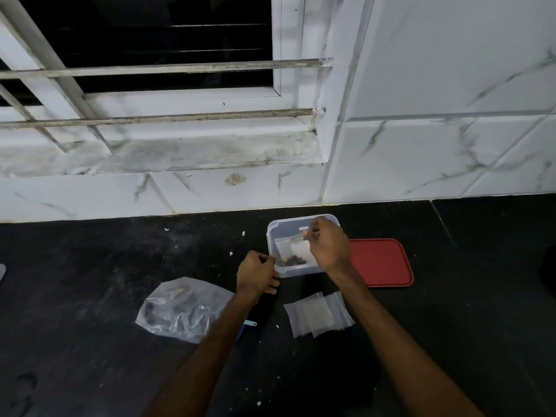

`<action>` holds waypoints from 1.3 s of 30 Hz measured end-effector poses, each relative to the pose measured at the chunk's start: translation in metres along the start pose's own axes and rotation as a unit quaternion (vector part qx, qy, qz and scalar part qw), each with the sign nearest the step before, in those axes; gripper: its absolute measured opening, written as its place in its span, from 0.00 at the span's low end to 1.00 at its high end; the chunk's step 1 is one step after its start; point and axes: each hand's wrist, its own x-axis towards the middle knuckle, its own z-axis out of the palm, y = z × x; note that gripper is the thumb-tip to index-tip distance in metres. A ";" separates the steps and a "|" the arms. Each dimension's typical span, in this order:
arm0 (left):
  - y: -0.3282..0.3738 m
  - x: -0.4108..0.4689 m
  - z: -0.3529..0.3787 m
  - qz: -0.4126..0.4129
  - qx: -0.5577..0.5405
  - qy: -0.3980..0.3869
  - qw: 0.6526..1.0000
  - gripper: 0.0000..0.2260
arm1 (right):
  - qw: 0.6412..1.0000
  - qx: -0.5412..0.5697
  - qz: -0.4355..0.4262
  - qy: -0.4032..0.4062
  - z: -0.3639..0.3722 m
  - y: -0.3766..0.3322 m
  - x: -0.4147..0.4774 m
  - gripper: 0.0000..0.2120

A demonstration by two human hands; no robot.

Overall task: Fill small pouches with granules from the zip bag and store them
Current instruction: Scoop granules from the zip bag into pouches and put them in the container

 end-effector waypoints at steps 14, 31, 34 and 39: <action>0.001 -0.018 -0.010 0.069 0.108 0.057 0.990 0.16 | 0.961 -0.087 0.171 -0.199 0.012 0.063 -0.119 0.14; 0.006 -0.093 -0.039 0.192 0.023 -0.067 0.979 0.10 | 0.983 0.176 0.022 -0.047 -0.039 -0.047 -0.132 0.13; 0.003 -0.098 -0.050 0.177 -0.023 -0.060 0.982 0.11 | 0.986 0.163 -0.020 -0.030 -0.034 -0.059 -0.142 0.12; -0.005 -0.100 -0.067 0.181 -0.048 -0.051 0.981 0.08 | 0.989 0.129 -0.058 -0.030 -0.024 -0.075 -0.146 0.08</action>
